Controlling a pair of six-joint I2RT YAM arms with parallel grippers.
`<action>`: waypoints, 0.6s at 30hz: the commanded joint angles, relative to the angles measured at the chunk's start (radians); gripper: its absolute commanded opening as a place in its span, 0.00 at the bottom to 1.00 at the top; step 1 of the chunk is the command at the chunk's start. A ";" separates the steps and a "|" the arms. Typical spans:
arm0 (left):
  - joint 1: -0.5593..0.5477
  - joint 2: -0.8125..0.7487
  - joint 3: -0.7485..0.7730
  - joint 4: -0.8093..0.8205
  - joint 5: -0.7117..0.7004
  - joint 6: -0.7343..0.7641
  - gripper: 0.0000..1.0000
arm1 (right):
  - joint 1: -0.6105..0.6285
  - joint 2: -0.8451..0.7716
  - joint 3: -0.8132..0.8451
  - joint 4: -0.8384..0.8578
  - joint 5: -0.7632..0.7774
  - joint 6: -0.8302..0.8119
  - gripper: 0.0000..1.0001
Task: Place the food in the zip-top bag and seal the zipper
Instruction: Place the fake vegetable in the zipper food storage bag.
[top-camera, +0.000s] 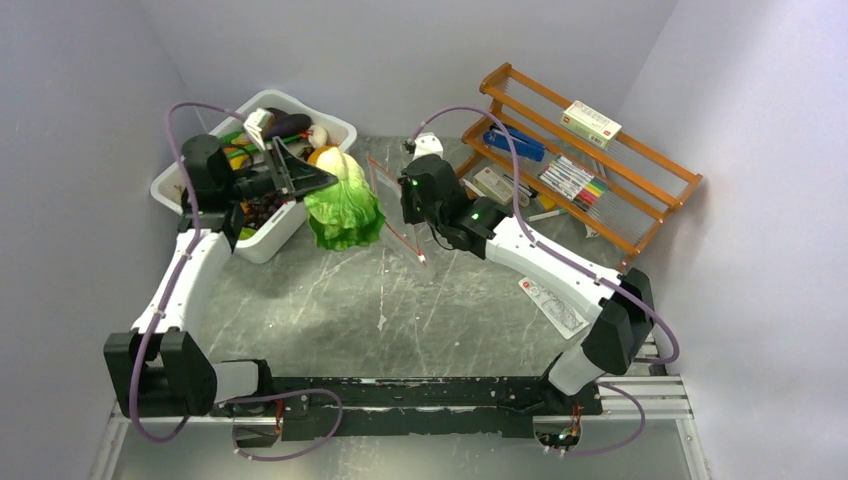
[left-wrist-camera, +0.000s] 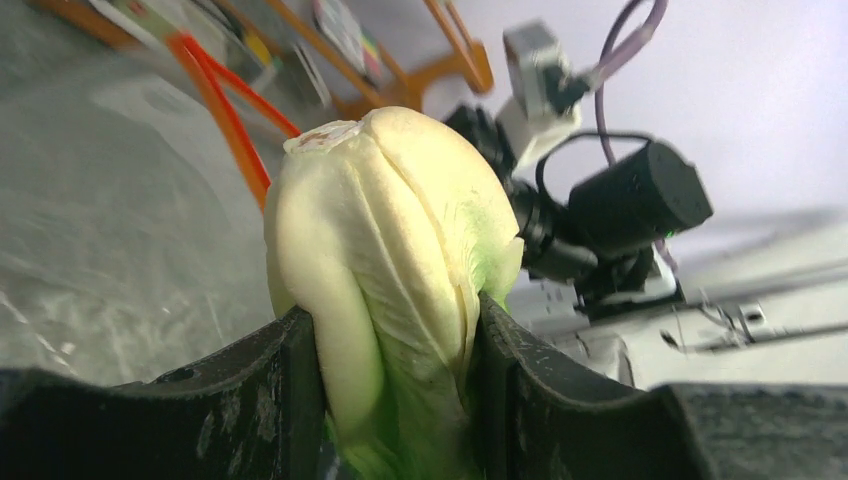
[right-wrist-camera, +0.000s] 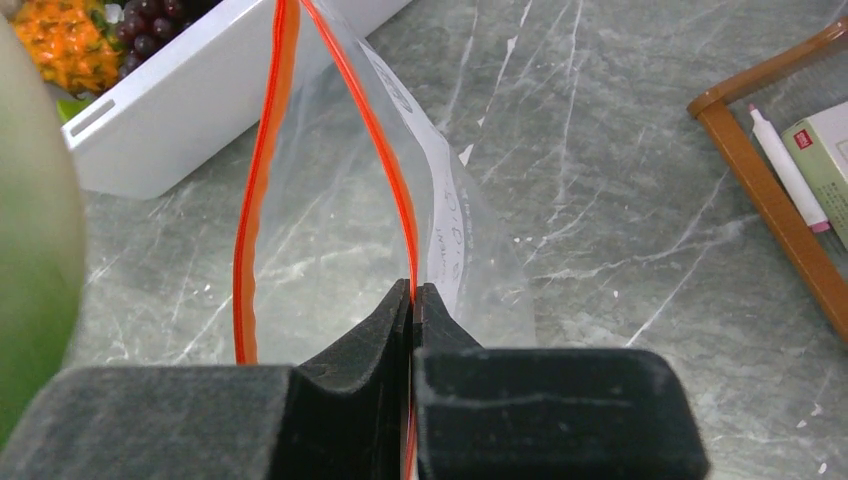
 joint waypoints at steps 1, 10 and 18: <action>-0.104 0.050 0.016 0.011 0.174 -0.004 0.29 | -0.005 0.010 0.021 0.089 0.056 -0.032 0.00; -0.240 0.102 0.111 -0.347 0.088 0.247 0.29 | -0.019 -0.041 -0.076 0.307 0.000 -0.168 0.00; -0.253 0.174 0.100 -0.402 0.049 0.313 0.29 | -0.013 -0.157 -0.273 0.512 -0.134 -0.254 0.00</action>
